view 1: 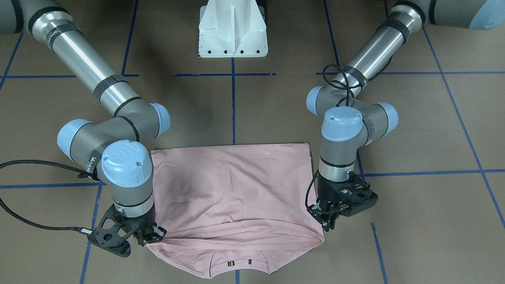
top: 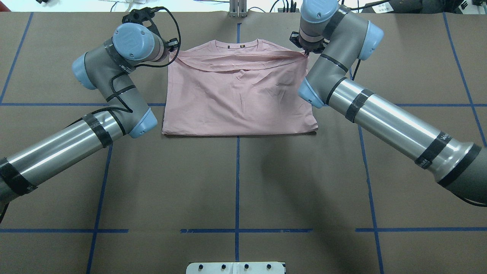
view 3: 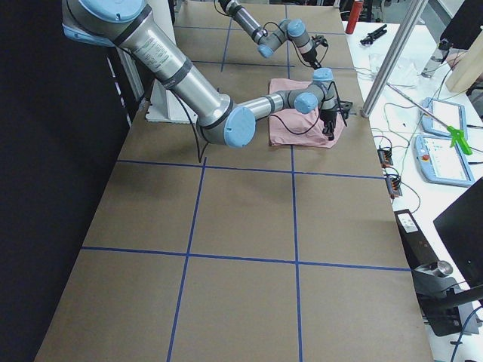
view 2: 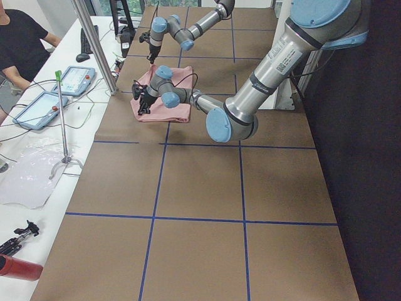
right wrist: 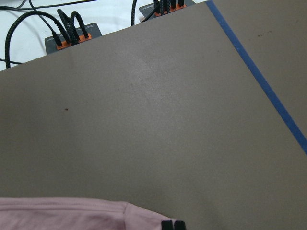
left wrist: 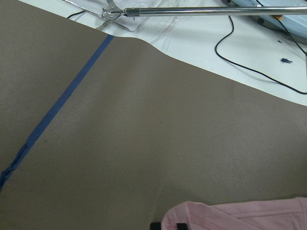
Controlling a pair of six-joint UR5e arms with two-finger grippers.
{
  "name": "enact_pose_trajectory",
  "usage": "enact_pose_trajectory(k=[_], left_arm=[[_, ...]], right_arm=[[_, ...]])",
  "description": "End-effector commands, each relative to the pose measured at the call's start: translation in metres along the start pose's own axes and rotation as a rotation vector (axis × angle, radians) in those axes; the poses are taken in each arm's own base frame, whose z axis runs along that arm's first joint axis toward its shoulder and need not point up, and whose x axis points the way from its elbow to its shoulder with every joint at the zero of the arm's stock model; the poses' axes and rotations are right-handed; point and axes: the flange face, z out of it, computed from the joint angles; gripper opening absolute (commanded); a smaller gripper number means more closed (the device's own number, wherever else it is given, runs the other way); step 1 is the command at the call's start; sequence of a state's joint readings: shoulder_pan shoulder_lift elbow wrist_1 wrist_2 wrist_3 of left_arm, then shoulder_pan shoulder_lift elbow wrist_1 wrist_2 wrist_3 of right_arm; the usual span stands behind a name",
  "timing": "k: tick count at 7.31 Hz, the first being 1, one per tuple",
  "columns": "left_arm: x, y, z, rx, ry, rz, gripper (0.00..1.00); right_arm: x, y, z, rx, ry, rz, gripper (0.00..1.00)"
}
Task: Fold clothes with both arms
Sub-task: 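Lay the hem down at the collar and open both grippers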
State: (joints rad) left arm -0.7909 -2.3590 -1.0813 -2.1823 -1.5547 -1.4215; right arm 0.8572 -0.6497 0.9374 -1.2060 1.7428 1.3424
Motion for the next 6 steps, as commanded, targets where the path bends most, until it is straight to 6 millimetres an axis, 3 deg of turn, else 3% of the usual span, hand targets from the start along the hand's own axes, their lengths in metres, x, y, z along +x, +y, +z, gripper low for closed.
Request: enact_pose_trajectory(k=[1,2,3,4,5,6], left_arm=[[-0.007,-0.001,-0.001,0.008,0.044,-0.004,0.33],[-0.019,-0.001,-0.003,0.008,0.085,-0.006,0.33],[-0.034,-0.002,-0.021,0.008,0.119,-0.008,0.34],[-0.059,0.009,-0.039,-0.070,0.153,-0.004,0.35],[-0.070,0.010,-0.058,-0.115,0.185,-0.009,0.37],[-0.080,0.012,-0.066,-0.119,0.194,-0.009,0.37]], right_arm=[[-0.002,-0.001,0.000,0.002,0.001,-0.001,0.39],[-0.003,-0.002,-0.002,0.003,-0.002,0.001,0.69],[-0.007,-0.005,-0.012,0.008,-0.042,0.003,1.00],[-0.006,0.001,-0.034,0.007,-0.097,0.004,1.00],[0.029,0.045,-0.048,-0.045,-0.162,-0.005,1.00],[0.082,0.104,-0.055,-0.095,-0.201,0.021,1.00]])
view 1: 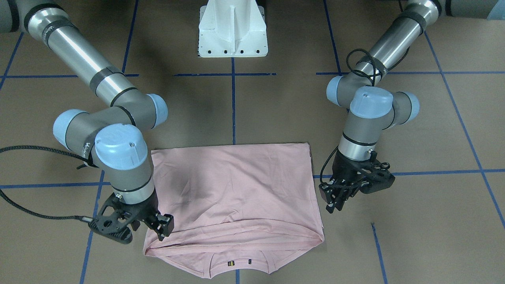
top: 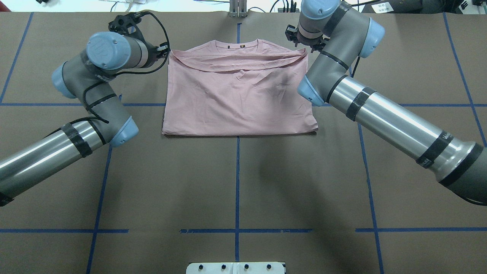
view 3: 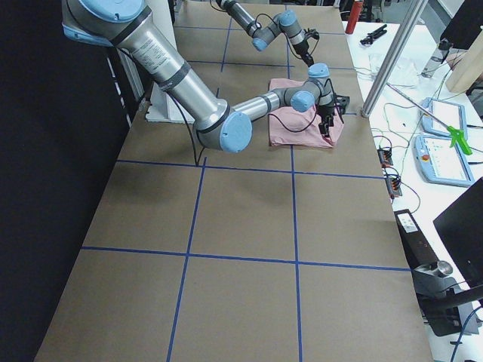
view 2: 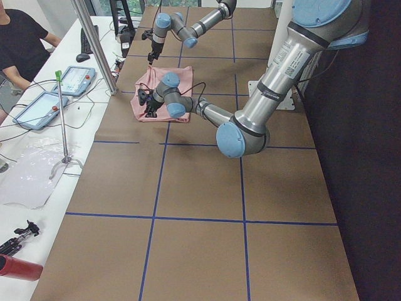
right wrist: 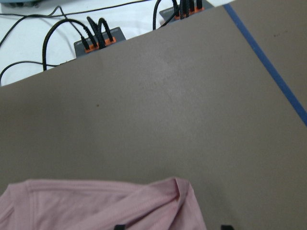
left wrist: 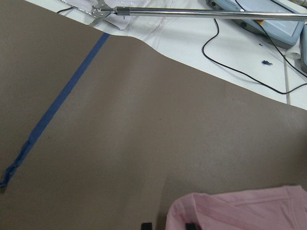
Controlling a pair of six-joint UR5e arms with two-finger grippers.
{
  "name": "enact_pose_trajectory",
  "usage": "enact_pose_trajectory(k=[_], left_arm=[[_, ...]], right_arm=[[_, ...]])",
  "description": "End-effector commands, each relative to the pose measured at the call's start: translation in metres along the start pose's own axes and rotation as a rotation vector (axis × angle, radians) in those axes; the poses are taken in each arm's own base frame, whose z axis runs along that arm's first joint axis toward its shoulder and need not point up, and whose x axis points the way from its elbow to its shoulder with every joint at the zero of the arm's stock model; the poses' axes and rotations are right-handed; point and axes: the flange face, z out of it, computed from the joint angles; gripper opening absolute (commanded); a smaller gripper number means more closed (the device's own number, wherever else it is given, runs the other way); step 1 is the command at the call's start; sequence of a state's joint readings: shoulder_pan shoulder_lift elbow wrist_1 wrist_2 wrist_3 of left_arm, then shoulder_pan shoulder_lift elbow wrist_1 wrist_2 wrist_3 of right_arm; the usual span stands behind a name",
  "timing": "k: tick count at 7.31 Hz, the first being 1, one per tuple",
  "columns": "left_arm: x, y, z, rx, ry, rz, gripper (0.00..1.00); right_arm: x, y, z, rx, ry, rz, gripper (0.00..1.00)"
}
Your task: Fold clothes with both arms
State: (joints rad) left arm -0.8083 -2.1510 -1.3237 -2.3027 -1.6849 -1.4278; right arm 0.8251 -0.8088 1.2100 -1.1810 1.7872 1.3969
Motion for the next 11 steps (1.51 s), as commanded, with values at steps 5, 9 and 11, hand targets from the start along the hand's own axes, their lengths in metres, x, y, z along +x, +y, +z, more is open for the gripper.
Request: enact_pose_trajectory(k=[5,9,11], left_arm=[[-0.014,0.007,-0.017,-0.028,0.019,-0.003,0.38],[-0.015,0.008,-0.016,-0.026,0.016,-0.001,0.38],[-0.015,0.008,-0.015,-0.025,0.014,-0.001,0.38]], right_arm=[[0.101,0.172,-0.027,-0.075,-0.052,0.127,0.69],[0.108,0.171,-0.023,-0.073,-0.038,0.129,0.61],[0.114,0.170,-0.020,-0.071,-0.029,0.131,0.14]])
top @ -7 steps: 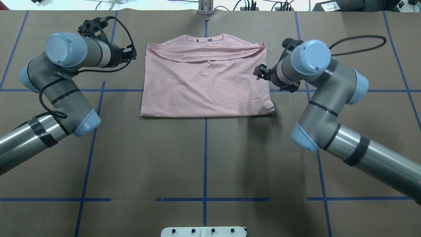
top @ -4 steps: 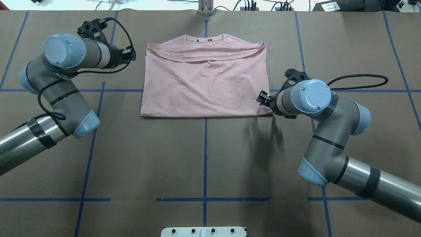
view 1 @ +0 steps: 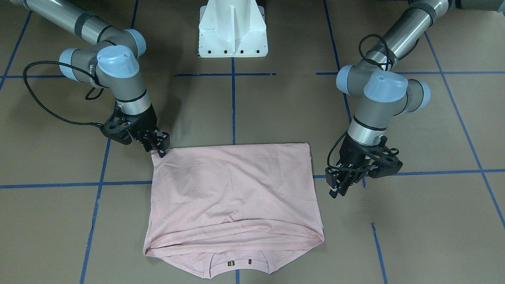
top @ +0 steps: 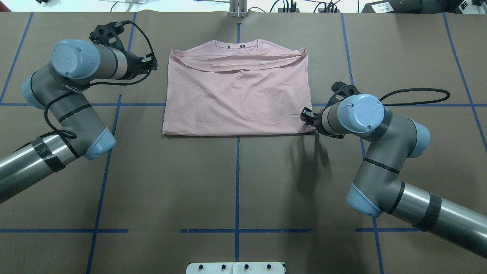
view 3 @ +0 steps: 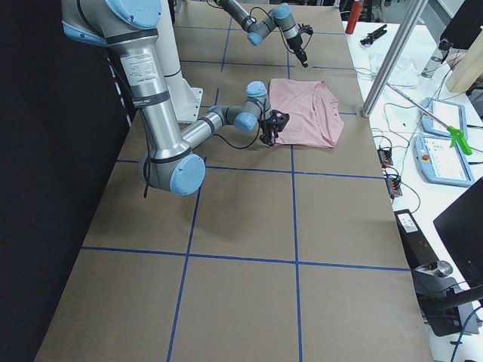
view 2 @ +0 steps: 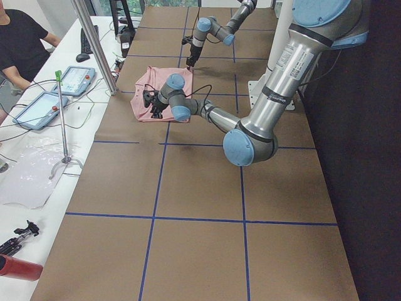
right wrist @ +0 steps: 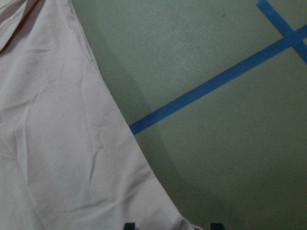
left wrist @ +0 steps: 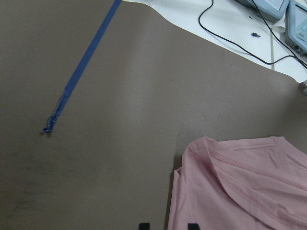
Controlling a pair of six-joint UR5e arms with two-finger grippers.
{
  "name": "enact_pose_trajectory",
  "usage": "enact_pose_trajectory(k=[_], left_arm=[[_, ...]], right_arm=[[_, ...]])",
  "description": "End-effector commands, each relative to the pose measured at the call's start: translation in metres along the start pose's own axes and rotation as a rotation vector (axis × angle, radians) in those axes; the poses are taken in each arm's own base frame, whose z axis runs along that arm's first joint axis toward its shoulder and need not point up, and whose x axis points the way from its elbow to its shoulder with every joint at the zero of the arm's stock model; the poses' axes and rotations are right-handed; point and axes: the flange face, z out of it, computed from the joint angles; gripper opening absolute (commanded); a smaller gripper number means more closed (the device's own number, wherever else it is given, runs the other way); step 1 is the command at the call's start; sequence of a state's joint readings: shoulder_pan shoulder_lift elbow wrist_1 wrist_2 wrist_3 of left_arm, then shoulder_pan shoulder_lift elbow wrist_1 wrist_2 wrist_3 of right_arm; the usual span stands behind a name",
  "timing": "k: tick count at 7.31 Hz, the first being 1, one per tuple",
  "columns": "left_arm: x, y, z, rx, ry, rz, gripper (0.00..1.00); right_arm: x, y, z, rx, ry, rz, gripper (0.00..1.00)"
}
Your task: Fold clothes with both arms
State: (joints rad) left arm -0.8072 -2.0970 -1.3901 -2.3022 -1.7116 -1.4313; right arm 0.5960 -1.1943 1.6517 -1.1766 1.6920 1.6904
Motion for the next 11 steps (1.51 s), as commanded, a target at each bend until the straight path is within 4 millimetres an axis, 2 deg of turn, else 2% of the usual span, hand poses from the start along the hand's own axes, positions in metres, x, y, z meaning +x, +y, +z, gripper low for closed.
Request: enact_pose_trajectory(k=[1,3,4,5,6,7,8,9,10,11], left_arm=[[0.000,0.000,0.000,0.001,-0.003,0.000,0.38],[0.001,0.000,0.000,0.000,-0.005,0.000,0.38],[0.003,0.000,-0.001,0.001,-0.002,-0.006,0.38],[0.007,0.000,-0.003,0.000,0.005,-0.027,0.38],[0.012,0.001,-0.012,-0.002,0.023,-0.029,0.38],[0.023,0.005,-0.026,-0.008,0.055,-0.049,0.38],[0.029,0.014,-0.039,-0.065,0.088,-0.086,0.38],[0.038,0.027,-0.051,-0.192,0.124,-0.089,0.44],[0.048,0.035,-0.073,-0.257,0.162,-0.118,0.55],[0.055,0.053,-0.079,-0.297,0.172,-0.152,0.71]], right_arm=[[0.006,-0.001,0.001,0.001,0.008,0.001,0.00],[0.010,0.000,-0.008,-0.003,-0.005,0.000,0.00],[0.030,0.009,-0.036,-0.028,-0.030,-0.011,0.00],[0.056,0.039,-0.078,-0.101,-0.062,-0.033,0.00],[0.067,0.075,-0.115,-0.197,-0.083,0.022,0.00],[0.080,0.122,-0.136,-0.286,-0.074,0.035,0.00],[0.121,0.167,-0.164,-0.379,-0.026,-0.019,0.00],[0.154,0.214,-0.185,-0.474,0.037,-0.053,0.00],[0.176,0.265,-0.186,-0.508,0.076,-0.095,0.00],[0.176,0.279,-0.196,-0.536,0.065,-0.114,0.26]])
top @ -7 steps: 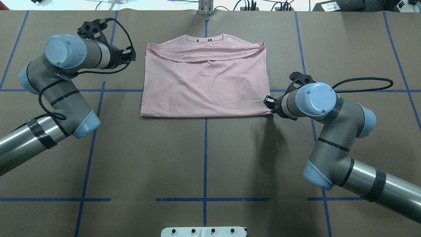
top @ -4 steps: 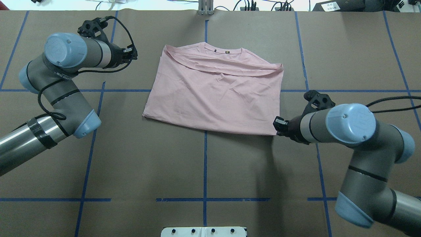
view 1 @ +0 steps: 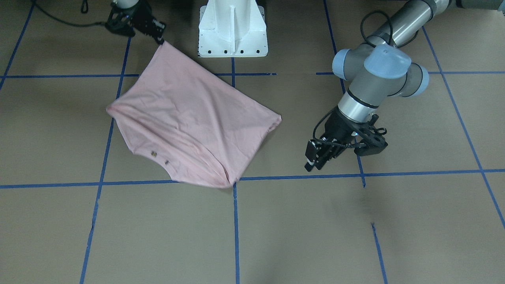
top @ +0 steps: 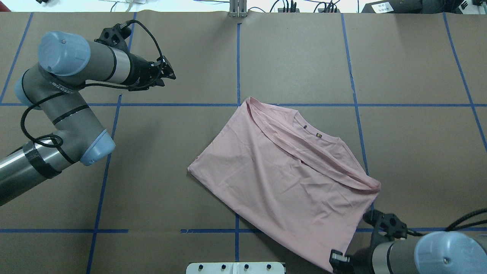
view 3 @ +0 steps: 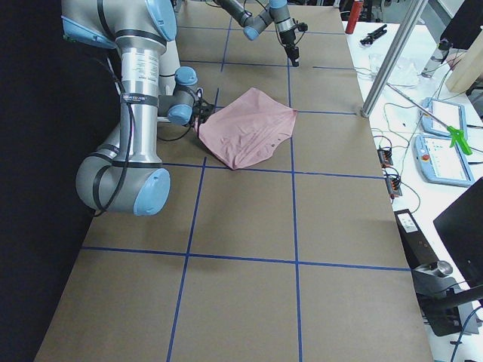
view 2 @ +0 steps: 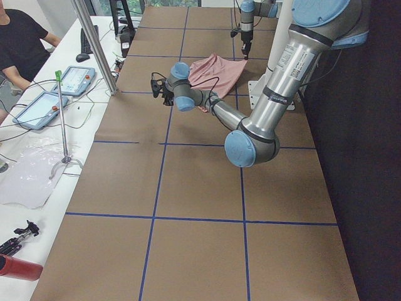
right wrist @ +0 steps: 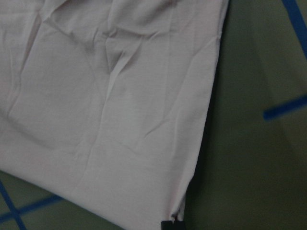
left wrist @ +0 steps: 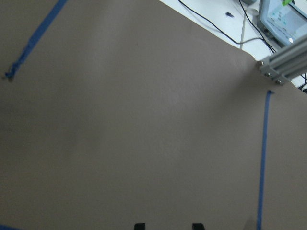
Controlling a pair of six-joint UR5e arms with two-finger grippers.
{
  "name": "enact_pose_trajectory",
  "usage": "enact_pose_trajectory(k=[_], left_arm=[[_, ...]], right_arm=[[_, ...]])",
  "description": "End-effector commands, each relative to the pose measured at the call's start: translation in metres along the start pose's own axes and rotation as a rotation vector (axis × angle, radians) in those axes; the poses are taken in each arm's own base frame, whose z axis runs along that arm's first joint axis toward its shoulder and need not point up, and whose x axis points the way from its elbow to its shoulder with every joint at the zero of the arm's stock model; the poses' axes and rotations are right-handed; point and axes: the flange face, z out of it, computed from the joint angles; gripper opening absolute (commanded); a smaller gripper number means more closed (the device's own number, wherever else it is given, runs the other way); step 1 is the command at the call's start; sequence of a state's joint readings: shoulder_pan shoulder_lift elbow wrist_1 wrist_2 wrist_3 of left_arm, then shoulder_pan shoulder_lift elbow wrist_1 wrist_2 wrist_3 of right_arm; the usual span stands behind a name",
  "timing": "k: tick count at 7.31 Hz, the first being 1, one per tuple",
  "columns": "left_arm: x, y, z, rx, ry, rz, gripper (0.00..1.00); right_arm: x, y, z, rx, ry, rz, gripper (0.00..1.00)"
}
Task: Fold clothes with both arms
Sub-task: 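Drag the shirt toward the robot with the right gripper while the left arm lowers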
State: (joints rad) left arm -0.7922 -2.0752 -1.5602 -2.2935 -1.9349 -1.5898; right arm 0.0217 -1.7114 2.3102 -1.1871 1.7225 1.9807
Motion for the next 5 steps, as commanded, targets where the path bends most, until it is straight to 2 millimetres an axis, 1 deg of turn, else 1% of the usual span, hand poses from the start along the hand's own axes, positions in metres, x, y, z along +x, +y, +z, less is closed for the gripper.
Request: enact_pose_trajectory(k=[1,2,3,4,5], left_arm=[[0.011,0.061,-0.019,-0.112,0.045,-0.066,1.00],[0.002,0.099,-0.030,-0.160,0.011,-0.110,1.00],[0.002,0.158,-0.026,-0.170,-0.071,-0.113,1.00],[0.002,0.211,-0.009,-0.171,-0.187,-0.098,0.92],[0.010,0.234,0.002,-0.184,-0.249,-0.125,0.76]], right_arm=[[0.015,0.043,0.008,-0.051,0.029,-0.040,0.99],[0.008,0.034,0.002,-0.026,0.005,-0.024,1.00],[-0.010,-0.009,-0.021,0.065,-0.068,0.035,1.00],[-0.028,-0.048,-0.042,0.140,-0.134,0.086,1.00],[-0.033,-0.075,-0.052,0.199,-0.161,0.110,1.00]])
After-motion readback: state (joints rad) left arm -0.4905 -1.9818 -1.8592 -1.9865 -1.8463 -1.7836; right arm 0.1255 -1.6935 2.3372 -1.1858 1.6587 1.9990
